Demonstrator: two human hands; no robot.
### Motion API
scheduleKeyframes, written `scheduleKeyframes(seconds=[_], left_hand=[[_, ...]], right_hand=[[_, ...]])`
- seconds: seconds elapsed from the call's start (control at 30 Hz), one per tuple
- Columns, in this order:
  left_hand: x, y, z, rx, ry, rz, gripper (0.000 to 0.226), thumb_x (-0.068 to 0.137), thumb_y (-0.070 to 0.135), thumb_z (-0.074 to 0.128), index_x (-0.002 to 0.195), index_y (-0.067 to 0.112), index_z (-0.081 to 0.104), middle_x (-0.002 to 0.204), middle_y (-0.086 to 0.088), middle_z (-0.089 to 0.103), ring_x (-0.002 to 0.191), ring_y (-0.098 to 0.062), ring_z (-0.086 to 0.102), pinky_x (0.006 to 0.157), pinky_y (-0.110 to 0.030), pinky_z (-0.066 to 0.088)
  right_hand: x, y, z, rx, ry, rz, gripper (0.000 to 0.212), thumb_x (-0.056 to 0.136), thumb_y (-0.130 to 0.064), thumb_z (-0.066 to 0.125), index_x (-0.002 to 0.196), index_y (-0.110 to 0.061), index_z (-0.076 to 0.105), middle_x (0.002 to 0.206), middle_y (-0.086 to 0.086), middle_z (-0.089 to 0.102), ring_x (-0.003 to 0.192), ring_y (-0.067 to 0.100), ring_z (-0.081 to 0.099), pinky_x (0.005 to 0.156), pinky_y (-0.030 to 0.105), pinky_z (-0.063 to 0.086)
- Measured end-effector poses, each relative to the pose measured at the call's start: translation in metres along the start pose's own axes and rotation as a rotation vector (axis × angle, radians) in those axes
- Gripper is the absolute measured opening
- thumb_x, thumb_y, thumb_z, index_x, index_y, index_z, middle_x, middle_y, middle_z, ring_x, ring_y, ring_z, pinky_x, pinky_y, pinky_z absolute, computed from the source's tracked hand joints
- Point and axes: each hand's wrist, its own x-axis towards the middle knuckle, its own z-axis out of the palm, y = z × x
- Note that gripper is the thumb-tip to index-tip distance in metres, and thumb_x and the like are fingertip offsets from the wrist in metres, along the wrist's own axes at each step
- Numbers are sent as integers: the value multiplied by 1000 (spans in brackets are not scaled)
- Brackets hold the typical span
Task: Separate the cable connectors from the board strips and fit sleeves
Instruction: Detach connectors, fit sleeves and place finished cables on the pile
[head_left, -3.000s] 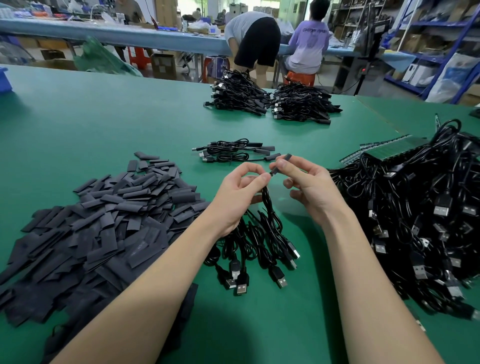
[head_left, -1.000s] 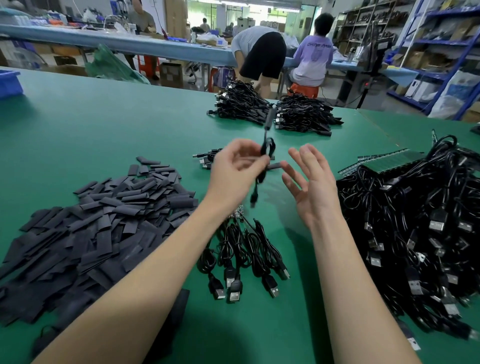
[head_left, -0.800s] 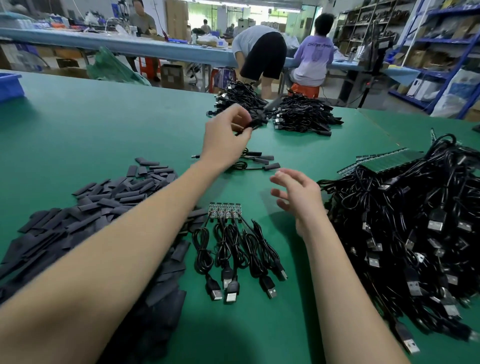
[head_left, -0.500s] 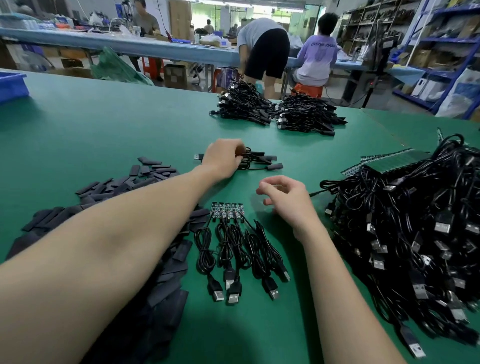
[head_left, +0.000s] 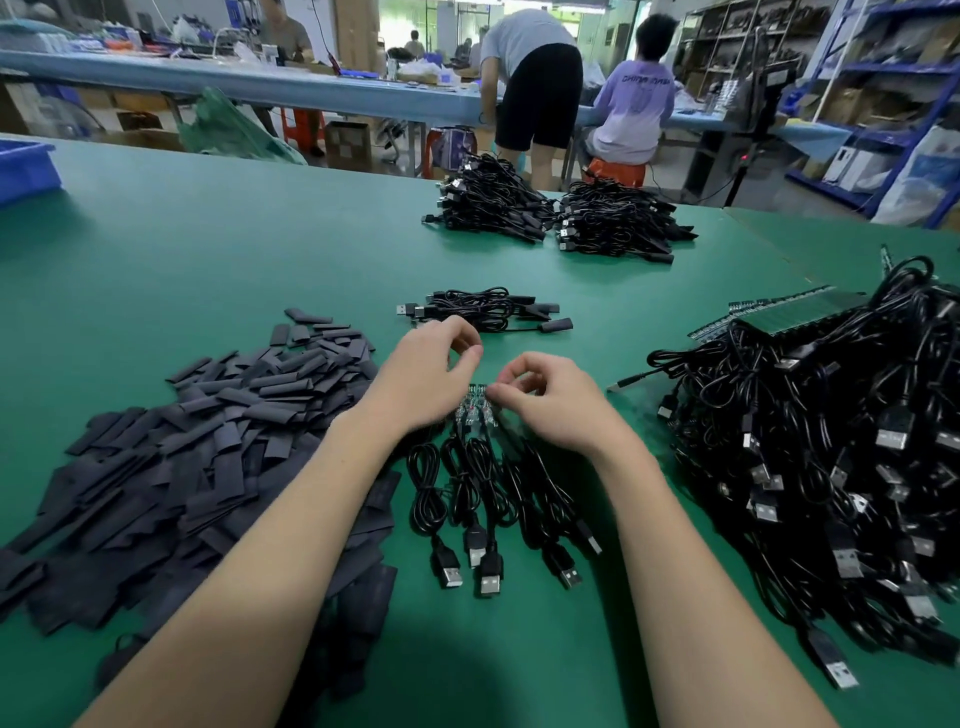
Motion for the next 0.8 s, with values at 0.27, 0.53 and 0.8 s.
scheduleKeyframes(seconds=[0.27,0.53,0.8], left_hand=[[-3,14,-16,-554,-222,-179,13,91,45,70,91,33,77,93,14,76,87,4,65,84,-18,47],[-5,24,-11,-921,-247,-358,14,90,23,73,100,15,76,98,-6,77,94,-20,69,92,-37,54],[-8,23,-6,-1070,-280,-404,19,95,22,68,111,11,70,105,-14,73,91,-24,67,85,-35,59]], right_hand=[[-5,-3,-16,597,25,180,24,83,-37,82,101,-21,79,90,-12,73,79,11,49,72,27,38],[-4,-4,-14,785,-90,187,50,72,-39,76,117,-17,73,58,-18,59,55,4,39,63,27,31],[-2,-5,-12,932,-158,283,20,75,-37,78,85,-20,81,76,-6,60,57,7,39,50,17,35]])
